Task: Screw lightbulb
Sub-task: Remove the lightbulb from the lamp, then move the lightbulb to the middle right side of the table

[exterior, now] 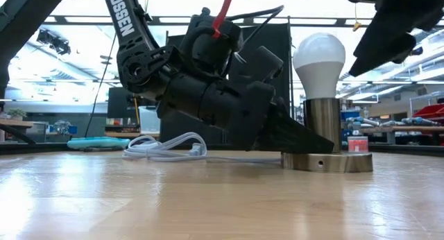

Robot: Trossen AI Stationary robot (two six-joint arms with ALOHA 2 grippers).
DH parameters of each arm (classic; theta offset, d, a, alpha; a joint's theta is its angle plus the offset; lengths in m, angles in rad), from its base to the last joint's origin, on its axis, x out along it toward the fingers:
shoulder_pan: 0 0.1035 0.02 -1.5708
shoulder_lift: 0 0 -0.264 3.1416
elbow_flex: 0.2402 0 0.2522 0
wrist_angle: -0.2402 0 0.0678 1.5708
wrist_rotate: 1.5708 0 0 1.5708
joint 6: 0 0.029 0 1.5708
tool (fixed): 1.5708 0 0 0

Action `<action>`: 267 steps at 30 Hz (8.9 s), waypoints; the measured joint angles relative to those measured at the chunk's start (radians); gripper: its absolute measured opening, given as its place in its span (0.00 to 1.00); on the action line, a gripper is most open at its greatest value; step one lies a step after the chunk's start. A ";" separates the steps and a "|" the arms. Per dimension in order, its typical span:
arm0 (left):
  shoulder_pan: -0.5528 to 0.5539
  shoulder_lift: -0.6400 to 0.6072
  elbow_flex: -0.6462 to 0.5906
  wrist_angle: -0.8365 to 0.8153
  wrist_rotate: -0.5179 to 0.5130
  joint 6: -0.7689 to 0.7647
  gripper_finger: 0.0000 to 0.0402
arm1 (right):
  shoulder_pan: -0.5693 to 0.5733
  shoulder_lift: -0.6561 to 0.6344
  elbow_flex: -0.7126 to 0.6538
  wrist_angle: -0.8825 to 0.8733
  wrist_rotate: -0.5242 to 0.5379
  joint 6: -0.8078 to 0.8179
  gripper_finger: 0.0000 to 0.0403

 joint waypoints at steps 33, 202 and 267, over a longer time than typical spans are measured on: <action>0.001 0.002 0.000 0.010 -0.272 -0.076 0.48 | -0.034 0.238 -0.002 0.071 0.295 0.169 0.60; -0.433 -0.386 0.002 -0.598 -0.393 -0.081 0.80 | 0.354 0.331 0.043 0.321 0.017 -0.146 0.54; -0.377 -0.029 0.369 -0.706 -0.520 -0.258 0.74 | 0.176 0.636 0.220 0.326 -0.046 0.102 0.52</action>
